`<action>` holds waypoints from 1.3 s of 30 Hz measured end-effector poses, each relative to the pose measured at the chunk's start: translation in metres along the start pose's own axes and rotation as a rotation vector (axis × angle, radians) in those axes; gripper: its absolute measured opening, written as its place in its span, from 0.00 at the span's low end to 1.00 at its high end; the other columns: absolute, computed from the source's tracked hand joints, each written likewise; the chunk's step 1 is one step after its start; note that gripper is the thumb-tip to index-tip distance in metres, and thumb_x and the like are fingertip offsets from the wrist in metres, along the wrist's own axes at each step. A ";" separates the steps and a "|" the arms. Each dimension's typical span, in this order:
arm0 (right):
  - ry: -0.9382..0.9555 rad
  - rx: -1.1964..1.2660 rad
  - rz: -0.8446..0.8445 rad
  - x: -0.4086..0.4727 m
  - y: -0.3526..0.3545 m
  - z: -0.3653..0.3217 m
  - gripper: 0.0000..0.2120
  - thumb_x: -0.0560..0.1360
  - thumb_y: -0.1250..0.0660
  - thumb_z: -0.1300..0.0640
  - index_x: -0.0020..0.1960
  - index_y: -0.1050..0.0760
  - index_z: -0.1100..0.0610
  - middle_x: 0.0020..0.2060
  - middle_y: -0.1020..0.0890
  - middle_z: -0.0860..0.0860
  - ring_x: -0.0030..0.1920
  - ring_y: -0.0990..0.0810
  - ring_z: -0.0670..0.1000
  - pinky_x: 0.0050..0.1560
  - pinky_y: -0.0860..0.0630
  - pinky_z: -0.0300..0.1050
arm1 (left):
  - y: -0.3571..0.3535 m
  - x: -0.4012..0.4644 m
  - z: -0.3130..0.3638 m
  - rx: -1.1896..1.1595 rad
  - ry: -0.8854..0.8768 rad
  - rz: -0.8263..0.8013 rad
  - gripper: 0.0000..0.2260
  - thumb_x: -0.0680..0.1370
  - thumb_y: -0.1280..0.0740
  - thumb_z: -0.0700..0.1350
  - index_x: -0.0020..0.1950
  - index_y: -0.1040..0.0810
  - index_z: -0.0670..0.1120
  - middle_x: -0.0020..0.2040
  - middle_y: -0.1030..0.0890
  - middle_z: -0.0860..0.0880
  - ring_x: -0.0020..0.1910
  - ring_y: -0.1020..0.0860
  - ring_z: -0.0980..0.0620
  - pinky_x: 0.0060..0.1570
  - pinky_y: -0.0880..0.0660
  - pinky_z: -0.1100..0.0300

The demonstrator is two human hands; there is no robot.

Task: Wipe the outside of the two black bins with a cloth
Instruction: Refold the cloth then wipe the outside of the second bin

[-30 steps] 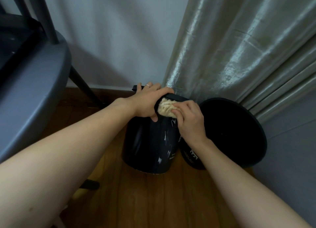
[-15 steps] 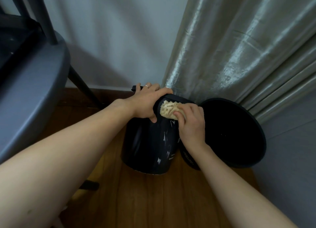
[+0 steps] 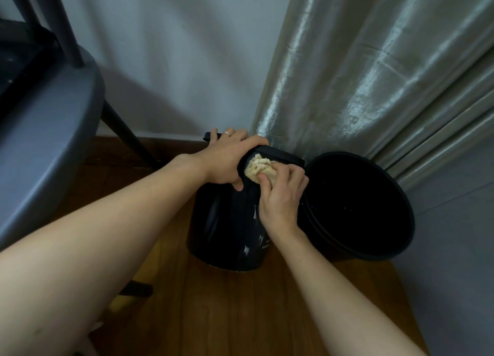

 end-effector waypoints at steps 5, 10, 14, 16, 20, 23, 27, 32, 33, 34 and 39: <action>0.084 -0.006 -0.042 0.013 0.002 0.009 0.16 0.76 0.34 0.49 0.56 0.26 0.61 0.52 0.29 0.59 0.52 0.32 0.58 0.54 0.30 0.52 | 0.000 0.001 -0.002 0.000 0.013 0.001 0.47 0.60 0.19 0.50 0.71 0.43 0.63 0.54 0.38 0.55 0.64 0.38 0.46 0.68 0.46 0.37; 0.142 -0.042 -0.071 -0.011 -0.001 0.015 0.21 0.76 0.41 0.44 0.55 0.25 0.61 0.50 0.29 0.57 0.50 0.32 0.55 0.51 0.31 0.46 | -0.001 0.001 -0.003 0.003 -0.007 0.008 0.46 0.60 0.19 0.52 0.70 0.43 0.64 0.53 0.38 0.54 0.63 0.37 0.46 0.66 0.44 0.37; 0.190 -0.062 -0.068 0.005 0.005 0.016 0.21 0.76 0.42 0.43 0.54 0.25 0.61 0.49 0.29 0.58 0.50 0.31 0.58 0.51 0.28 0.51 | -0.001 0.000 -0.005 0.007 -0.002 -0.004 0.47 0.60 0.19 0.52 0.71 0.44 0.63 0.54 0.38 0.54 0.63 0.38 0.45 0.67 0.45 0.37; 0.136 -0.041 -0.056 0.019 0.007 0.013 0.21 0.76 0.42 0.43 0.54 0.25 0.60 0.50 0.30 0.57 0.51 0.32 0.57 0.52 0.29 0.51 | 0.000 0.000 -0.004 0.007 0.001 -0.010 0.48 0.60 0.19 0.51 0.72 0.44 0.63 0.54 0.39 0.54 0.64 0.38 0.46 0.68 0.46 0.38; 0.110 -0.001 -0.070 0.011 0.005 0.015 0.20 0.77 0.41 0.43 0.51 0.26 0.60 0.49 0.30 0.56 0.50 0.33 0.54 0.52 0.33 0.46 | 0.001 0.000 -0.005 0.015 -0.006 -0.009 0.48 0.60 0.19 0.51 0.72 0.44 0.63 0.54 0.38 0.54 0.64 0.38 0.46 0.68 0.46 0.38; 0.123 0.004 -0.130 -0.012 0.004 0.025 0.19 0.76 0.39 0.43 0.49 0.26 0.60 0.48 0.30 0.55 0.50 0.35 0.50 0.52 0.39 0.39 | 0.000 0.000 -0.006 0.015 -0.012 -0.009 0.48 0.60 0.19 0.52 0.71 0.44 0.63 0.54 0.38 0.54 0.63 0.38 0.46 0.68 0.44 0.38; 0.158 -0.016 -0.173 -0.003 0.009 0.027 0.14 0.76 0.31 0.50 0.52 0.24 0.61 0.49 0.29 0.55 0.51 0.35 0.50 0.51 0.40 0.38 | 0.000 0.000 -0.007 0.023 -0.007 -0.010 0.48 0.60 0.19 0.53 0.72 0.45 0.63 0.56 0.37 0.52 0.63 0.38 0.46 0.68 0.45 0.38; 0.110 0.006 -0.078 0.022 0.015 0.016 0.13 0.76 0.32 0.50 0.52 0.25 0.61 0.49 0.29 0.57 0.51 0.34 0.52 0.52 0.38 0.41 | 0.000 0.000 -0.007 0.035 -0.007 -0.014 0.49 0.60 0.19 0.52 0.73 0.46 0.63 0.57 0.37 0.52 0.64 0.38 0.45 0.68 0.44 0.38; 0.121 0.000 -0.080 0.019 0.014 0.017 0.14 0.76 0.33 0.49 0.51 0.25 0.60 0.49 0.29 0.56 0.50 0.35 0.52 0.51 0.38 0.40 | 0.000 0.000 -0.007 0.034 -0.010 -0.014 0.49 0.60 0.19 0.52 0.72 0.46 0.63 0.56 0.37 0.52 0.63 0.38 0.45 0.68 0.44 0.38; 0.139 -0.006 -0.094 0.012 0.012 0.020 0.15 0.76 0.35 0.47 0.50 0.25 0.60 0.48 0.29 0.56 0.50 0.35 0.51 0.50 0.39 0.39 | 0.000 0.000 -0.008 0.028 -0.012 -0.014 0.49 0.60 0.19 0.52 0.72 0.46 0.63 0.55 0.38 0.53 0.63 0.38 0.45 0.68 0.44 0.38; 0.241 0.012 -0.225 -0.031 0.009 0.036 0.17 0.76 0.39 0.45 0.48 0.24 0.58 0.47 0.29 0.53 0.49 0.33 0.50 0.50 0.37 0.37 | 0.000 0.001 -0.010 0.036 -0.012 -0.017 0.48 0.60 0.19 0.52 0.72 0.46 0.63 0.54 0.38 0.53 0.62 0.38 0.46 0.68 0.44 0.38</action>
Point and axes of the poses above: each hand's wrist, its own x-axis towards the middle knuckle, its own y-axis out of the back of the hand, z = x × y, the point moved 2 cm from there along x, towards the middle knuckle
